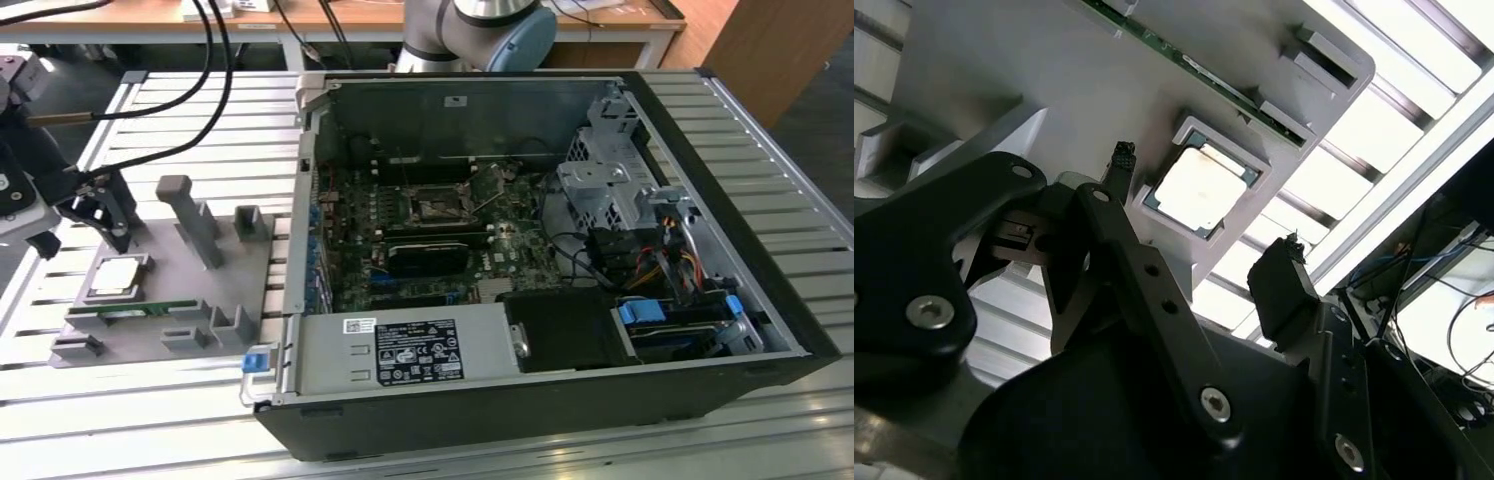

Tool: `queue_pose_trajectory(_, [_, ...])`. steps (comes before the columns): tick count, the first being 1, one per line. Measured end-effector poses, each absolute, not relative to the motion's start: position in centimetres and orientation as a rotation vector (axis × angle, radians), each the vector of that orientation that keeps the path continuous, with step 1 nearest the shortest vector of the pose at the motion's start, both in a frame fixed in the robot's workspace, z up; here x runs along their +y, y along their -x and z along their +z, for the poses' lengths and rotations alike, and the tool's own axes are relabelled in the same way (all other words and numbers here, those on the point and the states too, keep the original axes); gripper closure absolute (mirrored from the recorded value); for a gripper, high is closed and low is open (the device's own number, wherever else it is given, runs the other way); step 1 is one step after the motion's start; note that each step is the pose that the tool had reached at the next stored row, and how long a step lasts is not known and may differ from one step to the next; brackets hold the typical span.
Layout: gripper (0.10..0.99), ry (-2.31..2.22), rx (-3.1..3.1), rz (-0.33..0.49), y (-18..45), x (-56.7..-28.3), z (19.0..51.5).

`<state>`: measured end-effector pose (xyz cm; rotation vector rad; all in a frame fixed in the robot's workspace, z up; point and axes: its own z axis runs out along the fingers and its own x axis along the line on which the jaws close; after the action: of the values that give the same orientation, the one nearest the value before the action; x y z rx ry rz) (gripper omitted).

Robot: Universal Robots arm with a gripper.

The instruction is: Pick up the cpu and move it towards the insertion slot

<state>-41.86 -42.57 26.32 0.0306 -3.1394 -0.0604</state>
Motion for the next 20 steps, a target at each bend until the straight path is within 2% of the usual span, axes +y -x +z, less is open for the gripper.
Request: queue_pose_trajectory(20, [0.353, -0.031, -3.139, -0.064, 41.9, -42.7, 25.0])
